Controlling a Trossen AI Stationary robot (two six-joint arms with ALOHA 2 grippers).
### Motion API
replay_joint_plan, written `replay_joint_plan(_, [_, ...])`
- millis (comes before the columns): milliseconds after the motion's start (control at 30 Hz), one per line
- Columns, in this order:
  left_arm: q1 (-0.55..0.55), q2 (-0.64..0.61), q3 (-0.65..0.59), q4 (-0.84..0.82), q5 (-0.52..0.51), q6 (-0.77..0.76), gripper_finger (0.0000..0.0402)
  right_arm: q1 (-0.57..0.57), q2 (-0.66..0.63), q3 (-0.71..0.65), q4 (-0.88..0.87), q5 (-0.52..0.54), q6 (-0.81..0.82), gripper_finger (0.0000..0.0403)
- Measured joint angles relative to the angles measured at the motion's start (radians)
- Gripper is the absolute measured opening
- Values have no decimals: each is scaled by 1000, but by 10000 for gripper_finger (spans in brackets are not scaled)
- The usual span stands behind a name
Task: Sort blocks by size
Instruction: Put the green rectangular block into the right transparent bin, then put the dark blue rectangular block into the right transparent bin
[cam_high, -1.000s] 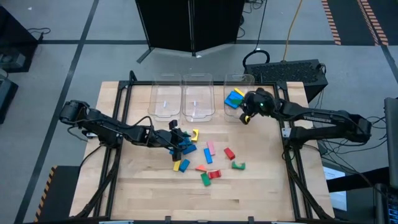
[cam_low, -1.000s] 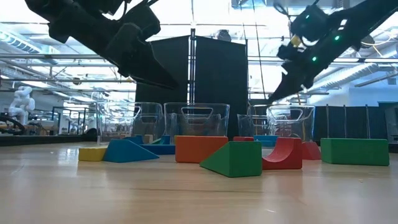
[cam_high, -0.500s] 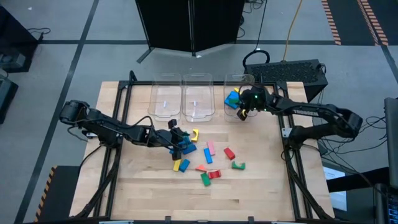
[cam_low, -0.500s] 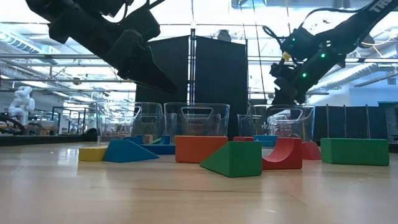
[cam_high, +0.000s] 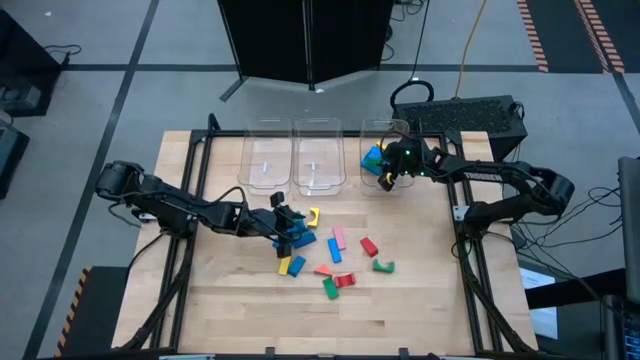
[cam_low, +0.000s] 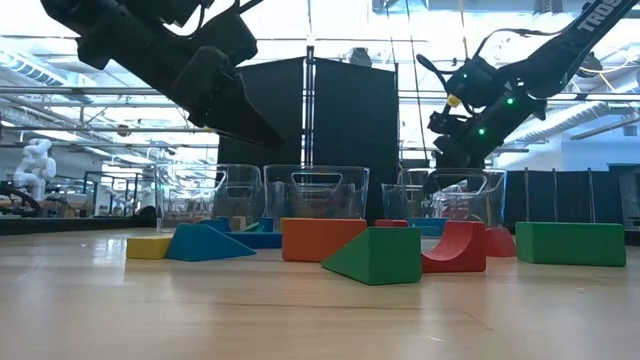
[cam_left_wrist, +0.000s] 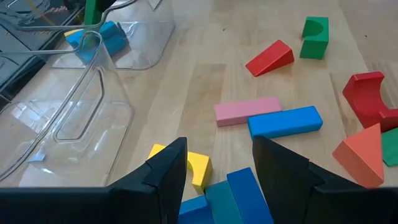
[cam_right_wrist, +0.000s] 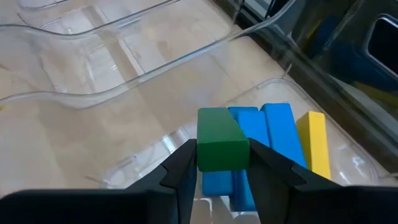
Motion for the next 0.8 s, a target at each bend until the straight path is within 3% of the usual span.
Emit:
replay_joint_plan(400, [0, 0, 0, -9, 18, -8, 185, -1, -17, -1, 24, 10, 21, 211])
replay_joint_plan(700, [-23, 0, 0, -9, 52, -8, 185, 1, -149, -1, 19, -3, 39, 212])
replay_joint_plan(800, [-38, 0, 0, -8, 92, -3, 185, 3, -208, -1, -2, -51, 49, 211])
